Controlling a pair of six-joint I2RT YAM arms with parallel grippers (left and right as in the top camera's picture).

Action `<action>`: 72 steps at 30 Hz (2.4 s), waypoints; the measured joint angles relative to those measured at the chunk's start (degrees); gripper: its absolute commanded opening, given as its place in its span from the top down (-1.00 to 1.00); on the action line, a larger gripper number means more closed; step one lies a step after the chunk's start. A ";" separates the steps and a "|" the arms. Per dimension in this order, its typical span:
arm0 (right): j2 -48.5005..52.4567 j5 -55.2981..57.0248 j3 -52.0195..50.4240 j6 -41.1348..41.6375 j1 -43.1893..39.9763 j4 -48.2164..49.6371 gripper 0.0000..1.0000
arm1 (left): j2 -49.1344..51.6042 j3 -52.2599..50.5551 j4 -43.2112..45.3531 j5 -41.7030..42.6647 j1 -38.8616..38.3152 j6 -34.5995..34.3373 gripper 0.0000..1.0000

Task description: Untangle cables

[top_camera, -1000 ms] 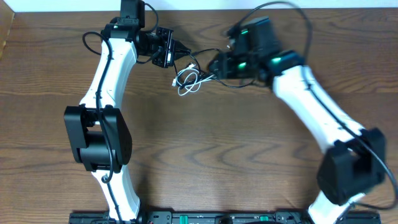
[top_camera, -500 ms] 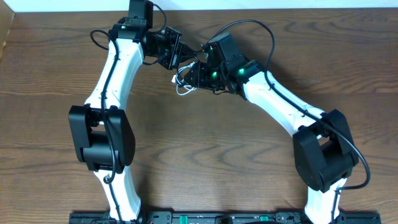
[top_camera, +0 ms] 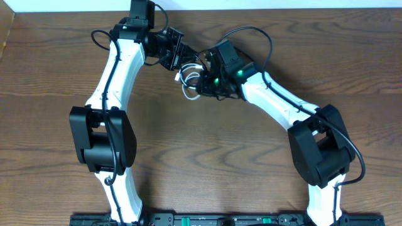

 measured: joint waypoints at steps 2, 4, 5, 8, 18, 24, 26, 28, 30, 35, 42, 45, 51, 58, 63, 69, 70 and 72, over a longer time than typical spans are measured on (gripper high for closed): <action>0.00 0.02 0.07 -2.54 -2.49 -5.25 0.98 | 0.00 0.00 -0.35 0.04 0.42 3.61 0.85; 0.00 0.22 0.02 -4.72 -5.92 -9.88 0.98 | 0.00 0.00 -0.07 0.48 1.33 7.72 0.85; 0.02 0.55 -0.04 -5.62 -8.02 -11.30 0.98 | 0.00 0.00 -0.07 0.83 2.03 9.20 0.85; 0.02 1.20 -0.04 -8.07 -16.13 -13.99 0.97 | 0.00 0.00 0.00 2.14 5.01 13.40 0.85; 0.02 19.85 -0.04 -14.23 -31.87 -22.25 0.98 | 0.00 0.00 -0.37 4.66 10.10 24.26 0.85; 0.02 26.80 -0.04 -14.49 -40.61 -23.65 0.98 | 0.00 0.00 -0.48 5.22 10.12 25.94 0.85; 0.02 27.10 -0.04 -14.45 -44.02 -23.85 0.98 | 0.00 0.00 -0.61 5.92 10.40 26.01 0.85; 0.02 26.49 -0.04 -14.43 -46.23 -23.89 0.98 | 0.00 0.00 -0.96 6.40 10.56 26.18 0.85; 0.02 25.18 -0.04 -14.43 -47.30 -23.76 0.98 | 0.00 0.00 -0.96 6.88 10.54 26.47 0.85; 0.02 14.86 -0.04 -15.45 -49.53 -21.07 0.98 | 0.00 0.00 -0.92 6.64 10.97 26.93 0.85; 0.02 9.20 -0.04 -15.10 -52.81 -23.26 0.98 | 0.00 0.00 -0.52 9.40 13.60 26.93 0.85; 0.02 11.74 -0.04 -14.60 -54.25 -23.34 0.98 | 0.00 0.00 -0.37 9.55 16.39 26.95 0.85; 0.02 10.82 -0.04 -16.11 -54.29 -22.75 0.94 | 0.00 0.00 -0.55 10.73 19.93 27.67 0.85; 0.02 6.54 0.00 -21.79 -45.86 -22.97 0.53 | 0.00 0.00 1.42 12.07 10.84 28.41 0.85; -0.39 -1.53 1.14 -29.53 -42.18 -23.10 -0.57 | 0.00 0.00 3.89 12.39 8.81 25.18 0.85; -6.75 -10.86 2.08 -38.93 -34.32 -18.84 -0.98 | 0.00 0.00 6.88 15.39 8.70 21.84 0.85; -6.99 -11.08 2.19 -39.08 -33.90 -18.60 -0.98 | 0.00 0.00 6.97 15.76 8.63 21.44 0.85; -7.74 -12.20 2.78 -39.85 -31.04 -16.50 -0.98 | 0.00 0.00 7.45 16.55 8.52 20.46 0.85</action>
